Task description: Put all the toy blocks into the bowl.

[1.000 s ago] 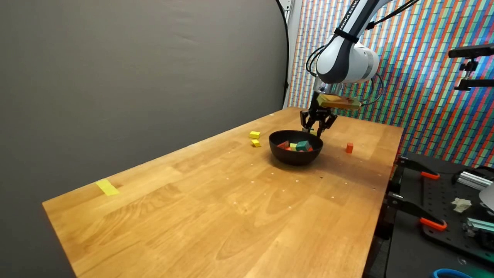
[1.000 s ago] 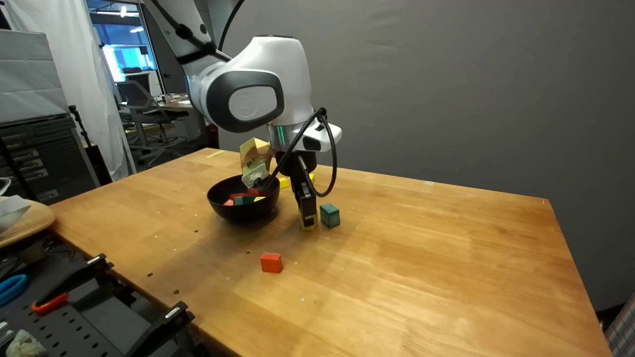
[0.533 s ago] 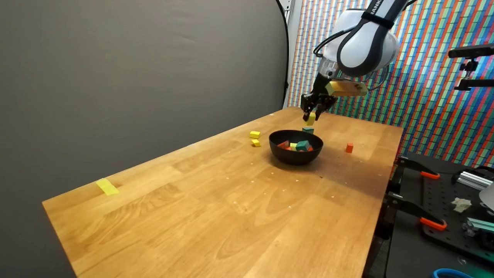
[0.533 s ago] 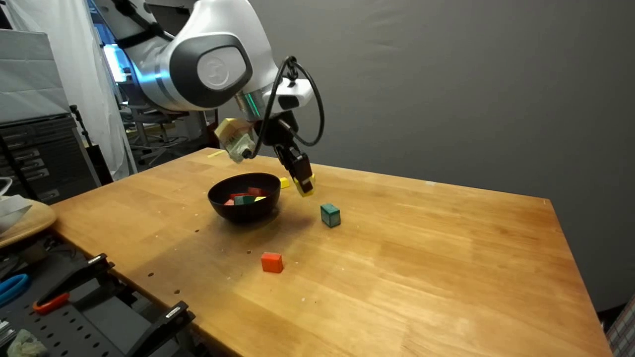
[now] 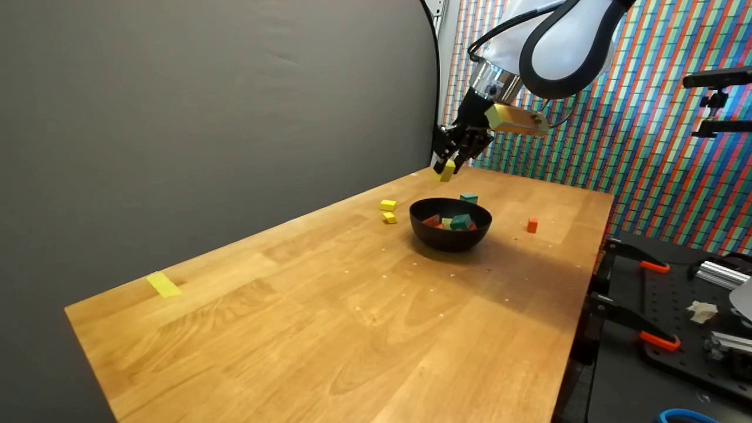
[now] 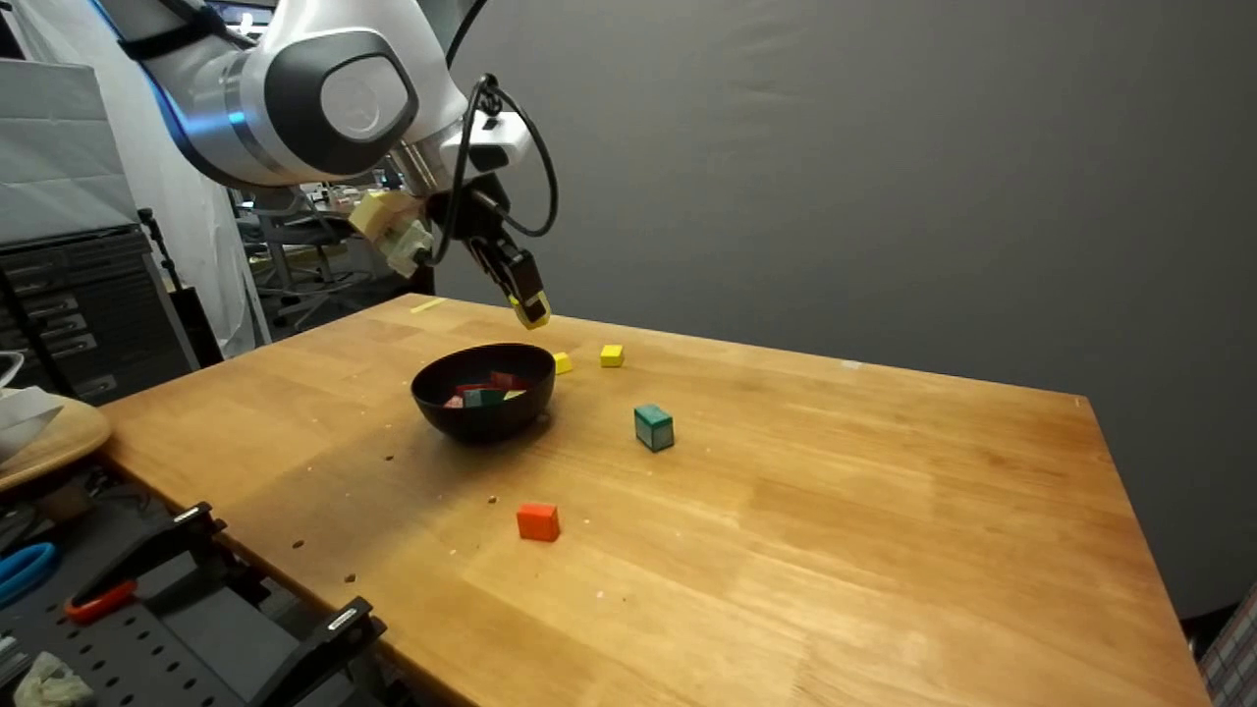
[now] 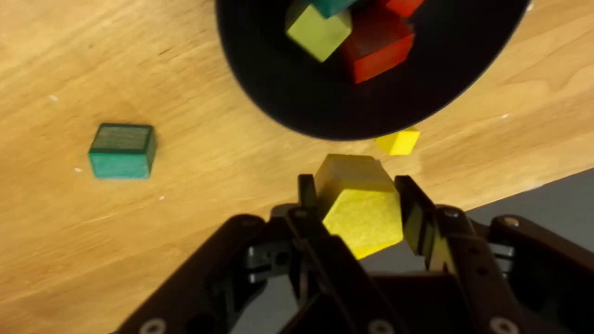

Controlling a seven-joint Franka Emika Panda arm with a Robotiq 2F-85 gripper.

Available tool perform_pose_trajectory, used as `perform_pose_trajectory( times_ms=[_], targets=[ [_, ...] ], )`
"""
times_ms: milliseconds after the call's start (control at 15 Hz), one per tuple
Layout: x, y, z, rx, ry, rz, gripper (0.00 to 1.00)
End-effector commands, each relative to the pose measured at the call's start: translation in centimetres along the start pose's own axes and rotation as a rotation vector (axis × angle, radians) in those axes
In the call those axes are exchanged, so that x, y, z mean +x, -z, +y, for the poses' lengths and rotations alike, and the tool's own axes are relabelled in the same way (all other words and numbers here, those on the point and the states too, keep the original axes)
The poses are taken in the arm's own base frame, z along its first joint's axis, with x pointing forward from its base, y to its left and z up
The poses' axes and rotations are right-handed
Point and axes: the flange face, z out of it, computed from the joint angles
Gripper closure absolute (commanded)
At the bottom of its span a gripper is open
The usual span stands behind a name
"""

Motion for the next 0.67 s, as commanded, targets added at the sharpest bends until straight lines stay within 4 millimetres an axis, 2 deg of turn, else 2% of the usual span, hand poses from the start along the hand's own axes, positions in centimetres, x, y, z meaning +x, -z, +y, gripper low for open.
perform_pose_trajectory(
  times_ms=[0, 133, 267, 333, 400, 467, 600],
  targets=[
    [-0.9, -0.7, -2.5, 0.021, -0.032, -0.041, 0.8],
    [-1.3, -1.3, -3.0, 0.023, -0.054, -0.066, 0.8],
    [-1.5, -2.1, -2.5, 0.009, -0.076, -0.09, 0.76],
    [-1.4, -2.4, -1.8, -0.001, -0.098, -0.1, 0.3],
    [-1.1, -2.6, -0.8, -0.013, -0.135, -0.103, 0.29],
    [-0.7, -2.9, 1.1, -0.035, -0.171, -0.099, 0.24],
    [-0.1, -3.8, 5.2, -0.09, -0.238, -0.105, 0.08]
  ],
)
